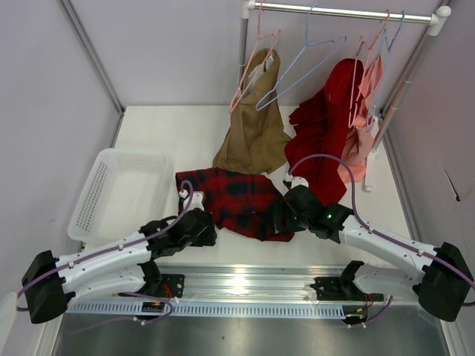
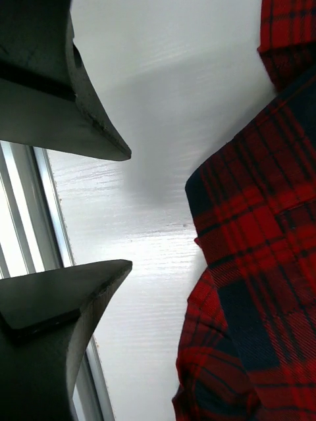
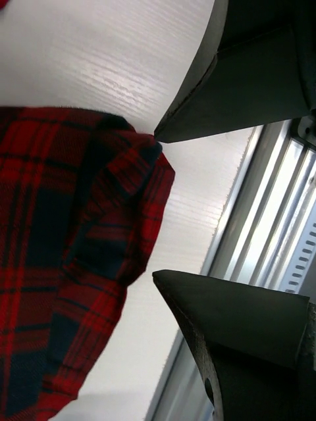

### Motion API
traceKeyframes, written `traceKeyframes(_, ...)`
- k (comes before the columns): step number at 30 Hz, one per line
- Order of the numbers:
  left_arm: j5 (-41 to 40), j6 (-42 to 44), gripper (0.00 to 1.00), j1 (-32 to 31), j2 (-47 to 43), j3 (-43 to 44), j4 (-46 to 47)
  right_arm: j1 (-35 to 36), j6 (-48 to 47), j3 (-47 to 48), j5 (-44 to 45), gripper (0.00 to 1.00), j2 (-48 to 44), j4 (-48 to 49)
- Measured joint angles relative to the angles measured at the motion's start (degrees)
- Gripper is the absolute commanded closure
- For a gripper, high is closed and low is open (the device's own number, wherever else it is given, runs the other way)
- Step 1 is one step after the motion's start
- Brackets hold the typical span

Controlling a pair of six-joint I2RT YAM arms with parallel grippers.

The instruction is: Place the skirt on the hanger

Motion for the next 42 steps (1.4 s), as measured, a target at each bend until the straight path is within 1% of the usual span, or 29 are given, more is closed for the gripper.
traceKeyframes(6,-0.4,0.3,0.29,0.0,3.6,-1.2,3.7,-0.2,0.0,-1.6,2.9,0.16,-1.6,0.4)
traceKeyframes(13,-4.7,1.7,0.29,0.0,12.9,-0.2,7.2,-2.8,-0.2,-4.2,2.8,0.16,-1.9,2.7)
traceKeyframes(16,-6.6,2.2,0.3,0.2,16.0,0.6,8.2,-4.3,-0.5,-5.7,1.8,0.18,-1.9,4.8)
traceKeyframes(20,-8.9,2.8,0.33,0.7,18.1,1.7,9.1,-5.8,-1.1,-7.3,0.1,0.24,-1.9,7.9)
traceKeyframes(22,-9.6,3.2,0.34,0.8,18.8,2.0,10.0,-6.4,-1.4,-8.3,-1.0,0.3,-1.9,9.9)
traceKeyframes(23,-9.8,3.5,0.37,0.9,18.9,2.1,10.4,-6.6,-1.4,-8.8,-1.4,0.32,-1.8,10.7)
traceKeyframes(25,-10.5,4.0,0.39,1.1,19.7,2.1,11.4,-7.0,-1.6,-9.4,-2.3,0.38,-1.3,12.2)
traceKeyframes(26,-10.9,4.3,0.42,1.2,20.2,2.2,11.6,-7.1,-1.6,-9.6,-2.6,0.4,-0.9,12.9)
traceKeyframes(27,-11.1,4.6,0.44,1.2,20.6,2.4,11.8,-7.3,-1.6,-9.7,-2.8,0.44,-0.4,13.6)
traceKeyframes(29,-11.8,5.2,0.48,1.3,21.7,2.8,12.4,-7.5,-1.6,-9.8,-3.3,0.47,0.4,14.8)
traceKeyframes(30,-12.2,5.4,0.5,1.3,22.0,2.9,12.6,-7.6,-1.6,-9.9,-3.3,0.53,0.6,15.2)
traceKeyframes(31,-12.5,5.7,0.51,1.3,22.3,3.1,12.7,-7.7,-1.6,-9.9,-3.5,0.55,0.7,15.5)
traceKeyframes(32,-12.9,6.1,0.55,1.3,22.6,3.3,12.7,-7.8,-1.7,-9.9,-3.6,0.58,0.7,15.7)
traceKeyframes(33,-13.5,6.2,0.58,1.3,22.8,3.6,12.7,-7.9,-1.6,-9.9,-3.6,0.63,0.7,15.9)
traceKeyframes(34,-13.9,6.4,0.6,1.3,23.0,3.9,12.6,-8.0,-1.7,-9.9,-3.6,0.66,0.7,16.0)
traceKeyframes(35,-14.4,6.7,0.69,1.3,23.0,4.1,12.6,-8.2,-1.7,-9.9,-3.6,0.69,0.7,16.0)
traceKeyframes(36,-15.0,6.8,0.73,1.3,23.1,4.4,12.5,-8.3,-1.6,-9.9,-3.6,0.74,0.6,16.0)
traceKeyframes(37,-15.5,7.1,0.76,1.4,23.1,4.7,12.5,-8.5,-1.7,-9.9,-3.6,0.77,0.6,16.1)
traceKeyframes(38,-16.3,7.5,0.85,1.4,23.3,5.1,12.3,-8.7,-1.7,-9.9,-3.6,0.79,0.4,16.0)
traceKeyframes(39,-16.7,7.6,0.9,1.4,23.4,5.5,12.2,-9.0,-1.7,-9.9,-3.6,0.83,0.2,15.9)
traceKeyframes(41,-17.8,8.0,1.0,1.4,23.7,6.5,11.7,-9.6,-1.7,-9.9,-3.6,0.88,-0.6,15.6)
traceKeyframes(42,-18.3,8.2,1.0,1.4,23.7,7.0,11.4,-9.8,-1.8,-9.9,-3.7,0.9,-1.1,15.3)
